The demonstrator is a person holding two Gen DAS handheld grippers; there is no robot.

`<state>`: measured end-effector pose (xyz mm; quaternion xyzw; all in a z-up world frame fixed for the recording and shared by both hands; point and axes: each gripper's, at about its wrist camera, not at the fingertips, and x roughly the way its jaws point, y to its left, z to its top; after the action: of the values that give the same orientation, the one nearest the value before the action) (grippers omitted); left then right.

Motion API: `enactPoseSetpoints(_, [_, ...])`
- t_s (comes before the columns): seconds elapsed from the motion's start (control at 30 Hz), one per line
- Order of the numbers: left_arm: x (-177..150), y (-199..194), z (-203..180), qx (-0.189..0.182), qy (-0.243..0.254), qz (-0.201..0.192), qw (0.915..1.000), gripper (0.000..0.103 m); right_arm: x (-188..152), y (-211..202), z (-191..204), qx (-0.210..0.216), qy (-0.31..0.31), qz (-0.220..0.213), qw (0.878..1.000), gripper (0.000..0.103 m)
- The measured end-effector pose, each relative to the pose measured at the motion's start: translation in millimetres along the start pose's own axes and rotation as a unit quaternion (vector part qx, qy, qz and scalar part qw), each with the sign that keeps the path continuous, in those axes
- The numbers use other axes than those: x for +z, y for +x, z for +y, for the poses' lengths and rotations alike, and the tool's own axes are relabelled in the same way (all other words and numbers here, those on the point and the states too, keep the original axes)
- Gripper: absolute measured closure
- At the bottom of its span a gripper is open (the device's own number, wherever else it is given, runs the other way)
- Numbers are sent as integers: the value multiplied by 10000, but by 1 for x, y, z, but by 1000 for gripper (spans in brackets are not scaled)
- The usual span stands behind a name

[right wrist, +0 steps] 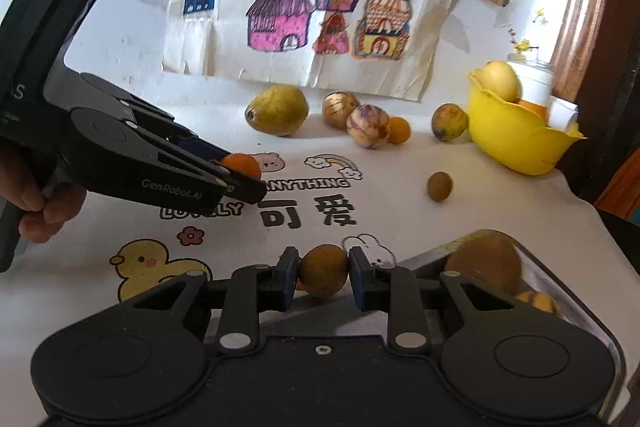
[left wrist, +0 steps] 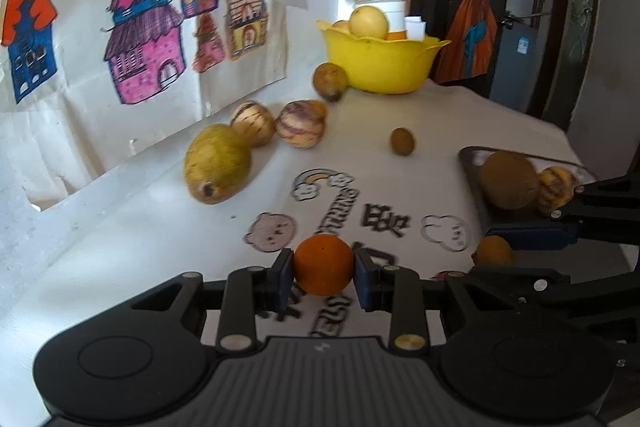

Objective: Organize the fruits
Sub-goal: 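Lower the orange and small brown fruit onto the tray and open both tools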

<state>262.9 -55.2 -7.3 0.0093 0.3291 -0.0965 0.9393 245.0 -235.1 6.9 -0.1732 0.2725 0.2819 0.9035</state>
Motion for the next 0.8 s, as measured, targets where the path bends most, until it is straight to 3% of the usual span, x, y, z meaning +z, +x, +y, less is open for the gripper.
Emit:
enactPoseSetpoints(0.37, [8, -1, -47, -514, 89, -73, 9986, 69, -27, -43, -32, -468, 316, -103, 9984, 74])
enactPoseSetpoints(0.8, [16, 24, -104, -1021, 361, 57, 9941, 69, -62, -52, -66, -843, 667, -70, 9942, 74])
